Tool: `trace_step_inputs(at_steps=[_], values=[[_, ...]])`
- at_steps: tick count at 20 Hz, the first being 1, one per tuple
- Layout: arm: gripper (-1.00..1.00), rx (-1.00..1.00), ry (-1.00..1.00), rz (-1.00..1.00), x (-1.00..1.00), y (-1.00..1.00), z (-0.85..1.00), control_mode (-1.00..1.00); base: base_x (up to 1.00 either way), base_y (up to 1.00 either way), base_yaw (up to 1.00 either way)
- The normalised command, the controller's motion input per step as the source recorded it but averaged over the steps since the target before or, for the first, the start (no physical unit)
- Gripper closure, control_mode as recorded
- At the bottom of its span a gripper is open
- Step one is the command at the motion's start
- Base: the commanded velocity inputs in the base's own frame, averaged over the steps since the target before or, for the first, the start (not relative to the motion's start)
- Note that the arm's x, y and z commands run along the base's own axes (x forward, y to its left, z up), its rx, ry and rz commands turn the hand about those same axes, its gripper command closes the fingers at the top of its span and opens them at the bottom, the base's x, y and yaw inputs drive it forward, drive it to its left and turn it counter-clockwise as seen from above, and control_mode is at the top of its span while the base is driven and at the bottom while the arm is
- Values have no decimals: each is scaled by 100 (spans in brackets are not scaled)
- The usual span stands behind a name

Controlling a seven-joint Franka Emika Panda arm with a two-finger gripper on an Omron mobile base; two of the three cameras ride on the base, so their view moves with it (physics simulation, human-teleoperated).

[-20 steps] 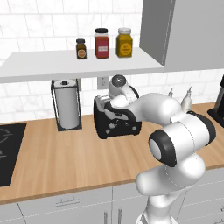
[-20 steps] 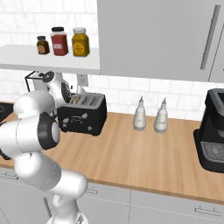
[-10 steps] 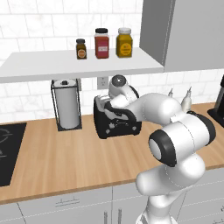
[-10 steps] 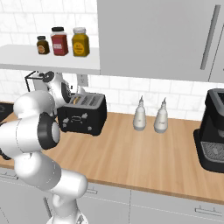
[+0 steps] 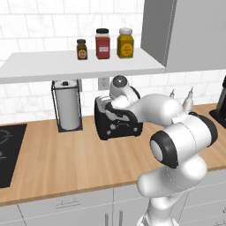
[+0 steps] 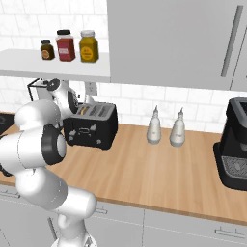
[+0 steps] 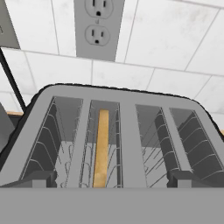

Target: Start the toaster. Once the lever pops up, take the bread to the plate on the dining counter.

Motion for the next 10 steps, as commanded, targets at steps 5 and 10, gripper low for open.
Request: trace_step_inputs(at_steps=[5, 10], values=[[-100, 0, 0, 0, 0, 0, 0, -100, 0, 0, 0], [-100, 0, 0, 0, 0, 0, 0, -100, 0, 0, 0]])
